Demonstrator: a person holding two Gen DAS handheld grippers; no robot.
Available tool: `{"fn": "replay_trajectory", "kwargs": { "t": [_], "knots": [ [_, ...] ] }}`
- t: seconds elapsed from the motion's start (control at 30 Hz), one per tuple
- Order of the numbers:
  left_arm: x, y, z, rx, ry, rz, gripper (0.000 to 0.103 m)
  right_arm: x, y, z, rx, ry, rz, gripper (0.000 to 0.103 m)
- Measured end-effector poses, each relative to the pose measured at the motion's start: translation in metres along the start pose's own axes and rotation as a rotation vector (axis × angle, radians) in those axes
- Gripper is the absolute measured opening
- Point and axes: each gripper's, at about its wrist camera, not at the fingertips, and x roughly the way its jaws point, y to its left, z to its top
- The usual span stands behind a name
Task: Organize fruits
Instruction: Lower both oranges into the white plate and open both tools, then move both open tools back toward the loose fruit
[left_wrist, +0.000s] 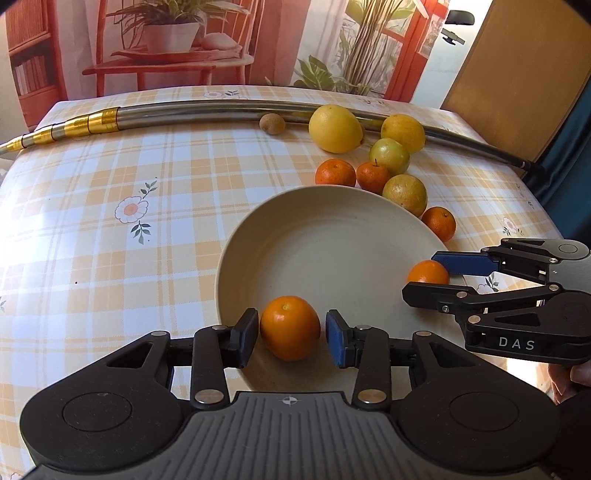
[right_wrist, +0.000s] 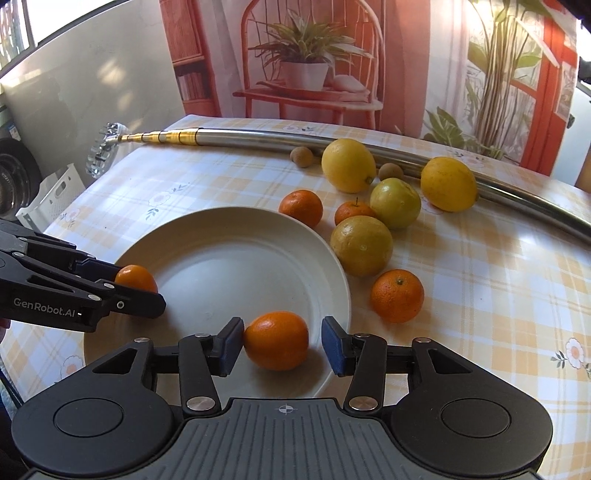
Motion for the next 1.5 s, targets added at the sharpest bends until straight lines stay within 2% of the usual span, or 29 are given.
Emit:
{"fn": "replay_trajectory", "kwargs": {
  "t": [0.03, 0.13, 0.17, 0.2, 0.33, 0.57, 0.63, 0.77, 1.0, 1.2, 1.27, 1.37, 1.4, 1.5],
  "knots": [
    [-0.001, 0.000, 0.001, 0.000, -0.009, 0.001, 0.048, -0.002, -0.001, 0.001, 0.000, -0.010, 0.005, 0.050],
    [-0.008, 0.001, 0.002, -0.002, -0.054, 0.003, 0.056, -0.010, -0.004, 0.005, 0.000, -0.051, 0.029, 0.071],
    [-0.011, 0.002, 0.003, -0.002, -0.075, 0.004, 0.057, -0.012, -0.003, 0.007, -0.004, -0.069, 0.001, 0.090],
    [-0.014, 0.002, 0.005, -0.004, -0.093, 0.003, 0.060, -0.016, -0.003, 0.009, -0.011, -0.092, -0.025, 0.097],
    [-0.022, 0.002, 0.010, -0.008, -0.152, 0.011, 0.074, -0.024, -0.013, 0.016, -0.002, -0.131, -0.063, 0.101],
    [-0.033, -0.001, 0.022, 0.026, -0.219, 0.089, 0.087, -0.035, -0.039, 0.024, 0.080, -0.190, -0.126, 0.103],
    [-0.036, 0.001, 0.025, 0.025, -0.233, 0.101, 0.098, -0.037, -0.046, 0.024, 0.118, -0.213, -0.148, 0.103],
    [-0.038, 0.008, 0.031, 0.003, -0.236, 0.089, 0.103, -0.038, -0.057, 0.022, 0.182, -0.252, -0.213, 0.103],
    [-0.043, 0.010, 0.036, 0.001, -0.269, 0.111, 0.103, -0.045, -0.070, 0.015, 0.240, -0.360, -0.173, 0.103],
    [-0.047, 0.013, 0.045, 0.000, -0.294, 0.100, 0.103, -0.044, -0.073, 0.023, 0.213, -0.327, -0.101, 0.103],
    [-0.052, 0.014, 0.048, -0.002, -0.335, 0.101, 0.103, -0.045, -0.069, 0.027, 0.172, -0.321, -0.126, 0.103],
    [-0.061, 0.016, 0.049, -0.026, -0.463, 0.089, 0.103, -0.046, -0.066, 0.033, 0.131, -0.316, -0.135, 0.103],
    [-0.063, 0.016, 0.051, -0.038, -0.480, 0.083, 0.103, -0.047, -0.066, 0.035, 0.127, -0.311, -0.135, 0.103],
    [-0.062, 0.019, 0.060, -0.088, -0.435, 0.037, 0.103, -0.049, -0.065, 0.043, 0.115, -0.295, -0.136, 0.103]
  ]
}}
